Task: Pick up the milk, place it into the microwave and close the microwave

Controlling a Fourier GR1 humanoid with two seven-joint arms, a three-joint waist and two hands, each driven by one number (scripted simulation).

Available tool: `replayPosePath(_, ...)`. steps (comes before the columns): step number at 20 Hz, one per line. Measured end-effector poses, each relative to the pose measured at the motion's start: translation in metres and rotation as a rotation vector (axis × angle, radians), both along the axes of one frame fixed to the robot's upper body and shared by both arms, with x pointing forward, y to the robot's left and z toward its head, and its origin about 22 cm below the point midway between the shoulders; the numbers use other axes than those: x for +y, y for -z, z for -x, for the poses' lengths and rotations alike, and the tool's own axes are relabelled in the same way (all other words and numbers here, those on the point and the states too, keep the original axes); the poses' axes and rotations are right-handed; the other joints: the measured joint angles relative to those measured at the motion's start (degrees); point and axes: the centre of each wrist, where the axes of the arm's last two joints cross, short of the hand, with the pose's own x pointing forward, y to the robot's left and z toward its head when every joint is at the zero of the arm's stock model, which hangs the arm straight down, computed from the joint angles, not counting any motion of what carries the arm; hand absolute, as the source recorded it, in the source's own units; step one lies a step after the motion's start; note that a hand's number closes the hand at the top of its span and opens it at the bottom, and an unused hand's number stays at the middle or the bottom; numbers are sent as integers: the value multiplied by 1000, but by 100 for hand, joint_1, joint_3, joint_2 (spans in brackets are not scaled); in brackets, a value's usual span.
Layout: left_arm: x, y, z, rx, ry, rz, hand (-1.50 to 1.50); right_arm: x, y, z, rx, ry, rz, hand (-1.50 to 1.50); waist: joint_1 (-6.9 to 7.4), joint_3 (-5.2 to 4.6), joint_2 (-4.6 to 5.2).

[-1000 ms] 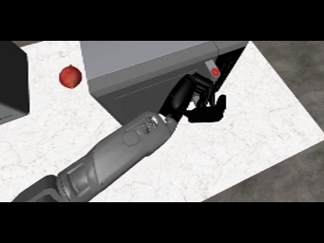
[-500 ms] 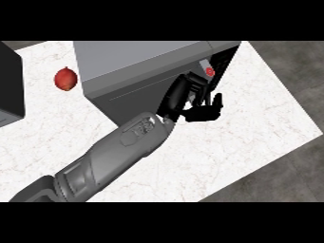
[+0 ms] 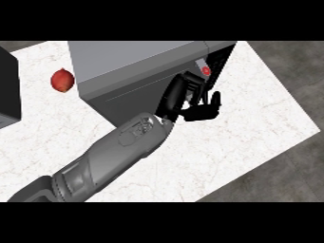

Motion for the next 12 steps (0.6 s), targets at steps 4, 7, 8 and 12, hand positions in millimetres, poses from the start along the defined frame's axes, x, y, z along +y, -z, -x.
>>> replayPosePath(4,0,0,0,-4,-11,7,150,-3,-4,-2,0,-3,-7,-150,-11,5,9)
replayPosePath(7,0,0,1,-13,-18,10,150,-6,-8,-4,0,-6,-7,-150,-24,7,17)
replayPosePath(8,0,0,1,-14,-21,11,150,-7,-9,-5,0,-7,-8,-150,-22,8,18)
replayPosePath(12,0,1,1,-17,-34,14,150,-8,-13,-6,-5,-17,-14,-150,-46,10,18)
